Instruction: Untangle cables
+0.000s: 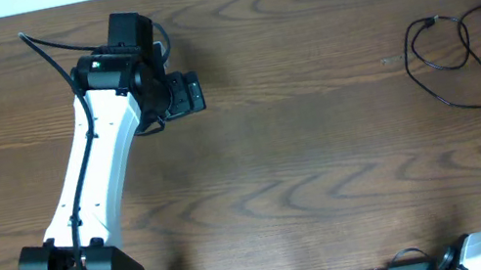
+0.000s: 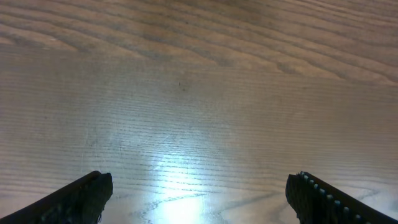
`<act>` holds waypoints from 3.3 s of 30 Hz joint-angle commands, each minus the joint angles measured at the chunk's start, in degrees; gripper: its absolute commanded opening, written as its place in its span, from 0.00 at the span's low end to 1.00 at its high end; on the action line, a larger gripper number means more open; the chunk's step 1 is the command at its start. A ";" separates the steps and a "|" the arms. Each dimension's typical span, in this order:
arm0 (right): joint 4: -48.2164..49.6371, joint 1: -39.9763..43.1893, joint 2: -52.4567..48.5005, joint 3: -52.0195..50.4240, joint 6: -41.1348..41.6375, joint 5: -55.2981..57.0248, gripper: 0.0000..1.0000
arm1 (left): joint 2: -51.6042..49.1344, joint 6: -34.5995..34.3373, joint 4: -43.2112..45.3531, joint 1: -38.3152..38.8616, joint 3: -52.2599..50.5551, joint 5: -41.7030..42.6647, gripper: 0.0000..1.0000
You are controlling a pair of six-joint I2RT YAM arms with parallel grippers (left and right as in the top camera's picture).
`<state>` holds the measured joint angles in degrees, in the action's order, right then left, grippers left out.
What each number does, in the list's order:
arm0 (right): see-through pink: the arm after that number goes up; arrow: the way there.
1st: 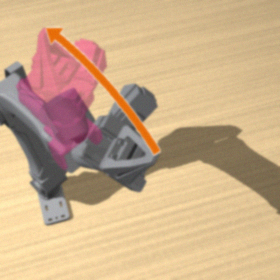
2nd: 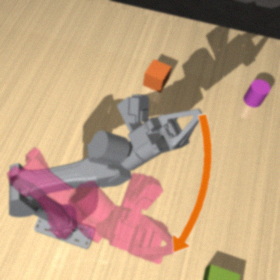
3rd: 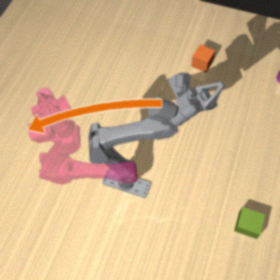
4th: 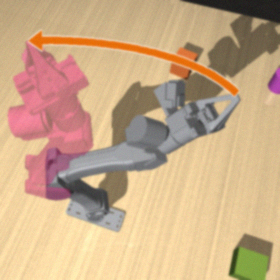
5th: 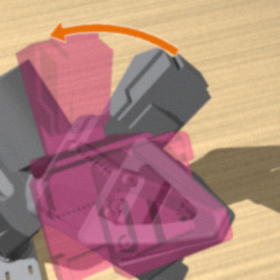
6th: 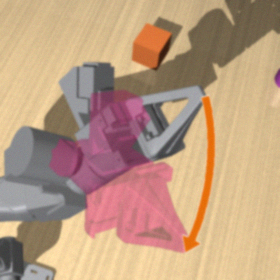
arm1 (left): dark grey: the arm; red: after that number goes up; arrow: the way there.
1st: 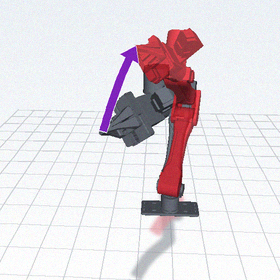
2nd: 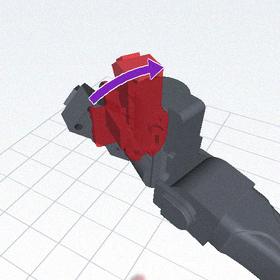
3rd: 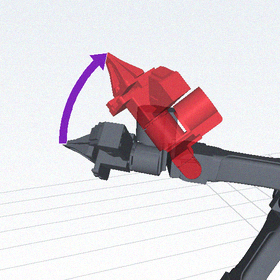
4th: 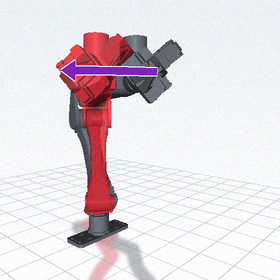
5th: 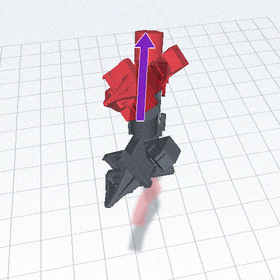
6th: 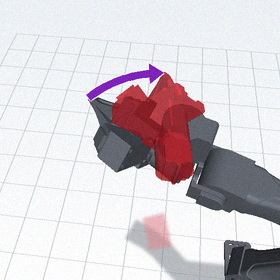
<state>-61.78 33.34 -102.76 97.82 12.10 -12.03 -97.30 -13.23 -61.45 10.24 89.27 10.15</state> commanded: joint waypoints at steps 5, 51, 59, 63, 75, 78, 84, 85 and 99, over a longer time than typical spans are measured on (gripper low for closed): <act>-10.82 -17.25 0.09 -0.26 -15.98 -7.80 0.81 | 0.33 2.58 3.89 2.12 0.11 -0.37 0.94; 8.20 -36.54 54.01 -44.70 -7.43 4.17 0.99 | 67.45 -0.15 3.21 3.80 -37.51 -11.72 0.95; 15.28 -36.63 59.28 -47.17 -10.91 5.05 0.99 | 67.45 -0.15 3.21 3.80 -37.51 -11.74 0.95; 28.79 -38.27 69.09 -58.51 -10.84 4.11 0.99 | 67.45 -0.15 3.21 3.80 -37.53 -11.72 0.95; 65.51 -39.34 98.64 -92.17 -7.63 3.32 0.99 | 67.45 -0.15 3.21 3.80 -37.51 -11.72 0.95; 70.69 -39.34 101.20 -96.96 -7.67 3.54 0.99 | 67.45 -0.15 3.21 3.80 -37.53 -11.72 0.95; 57.96 -39.34 102.01 -97.53 -12.37 4.28 0.99 | 67.45 -0.15 3.21 3.80 -37.51 -11.74 0.95; 57.94 -39.34 101.68 -97.50 -12.37 4.20 0.99 | 67.45 -0.15 3.21 3.80 -37.51 -11.72 0.95; 58.12 -39.34 100.85 -97.50 -12.37 3.98 0.99 | 67.45 -0.15 3.21 3.80 -37.53 -11.74 0.95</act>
<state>-3.44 -5.54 -1.76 0.38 0.58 -8.05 -29.93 -13.50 -58.19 14.13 52.07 -0.62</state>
